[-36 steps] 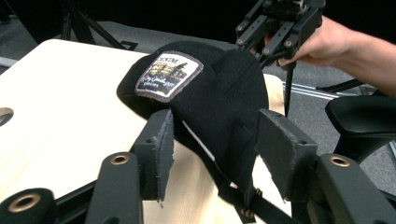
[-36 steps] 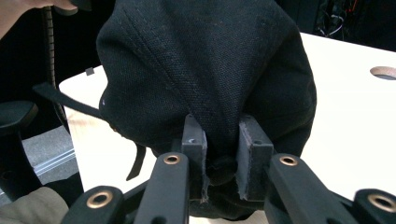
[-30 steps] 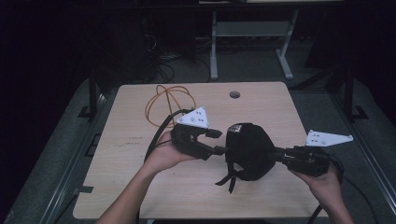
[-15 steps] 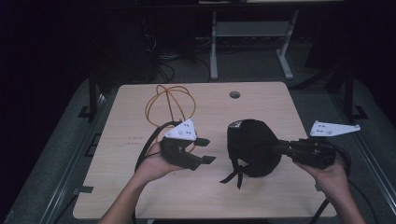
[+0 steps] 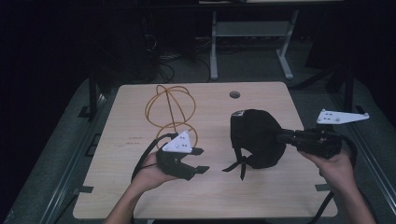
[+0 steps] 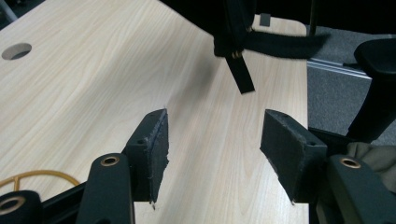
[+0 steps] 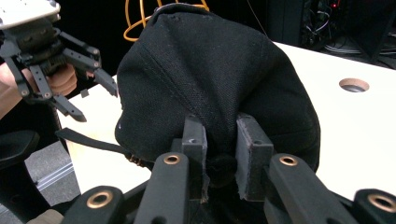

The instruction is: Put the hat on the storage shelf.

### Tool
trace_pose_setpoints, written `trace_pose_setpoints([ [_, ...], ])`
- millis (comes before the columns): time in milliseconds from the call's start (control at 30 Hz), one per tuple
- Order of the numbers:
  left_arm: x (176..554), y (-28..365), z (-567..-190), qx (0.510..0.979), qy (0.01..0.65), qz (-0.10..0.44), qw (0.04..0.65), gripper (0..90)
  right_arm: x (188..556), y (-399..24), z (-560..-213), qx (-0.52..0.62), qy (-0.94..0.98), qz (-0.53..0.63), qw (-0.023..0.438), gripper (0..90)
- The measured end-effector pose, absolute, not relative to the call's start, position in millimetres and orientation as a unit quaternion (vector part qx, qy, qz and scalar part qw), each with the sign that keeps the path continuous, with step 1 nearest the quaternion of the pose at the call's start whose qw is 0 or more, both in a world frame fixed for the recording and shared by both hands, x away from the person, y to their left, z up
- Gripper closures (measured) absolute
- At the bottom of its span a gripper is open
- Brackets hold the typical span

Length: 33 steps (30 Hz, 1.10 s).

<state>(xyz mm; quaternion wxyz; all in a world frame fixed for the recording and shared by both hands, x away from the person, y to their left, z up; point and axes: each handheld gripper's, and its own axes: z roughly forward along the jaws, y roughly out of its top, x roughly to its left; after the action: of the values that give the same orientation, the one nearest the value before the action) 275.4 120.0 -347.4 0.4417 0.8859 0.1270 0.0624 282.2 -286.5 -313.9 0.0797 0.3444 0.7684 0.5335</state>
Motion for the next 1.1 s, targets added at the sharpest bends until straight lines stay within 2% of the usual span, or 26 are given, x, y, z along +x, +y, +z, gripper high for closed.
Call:
trace_pose_setpoints([
  [533, 269, 126, -383, 0.893, 0.136, 0.069, 0.424, 36.1, 296, -280, -283, 0.335, 0.770, 0.536, 0.091, 75.6],
  [1100, 264, 133, -405, 0.894, 0.140, 0.075, 0.419, 30.0, 316, -250, -246, 0.310, 0.780, 0.535, 0.097, 75.5],
])
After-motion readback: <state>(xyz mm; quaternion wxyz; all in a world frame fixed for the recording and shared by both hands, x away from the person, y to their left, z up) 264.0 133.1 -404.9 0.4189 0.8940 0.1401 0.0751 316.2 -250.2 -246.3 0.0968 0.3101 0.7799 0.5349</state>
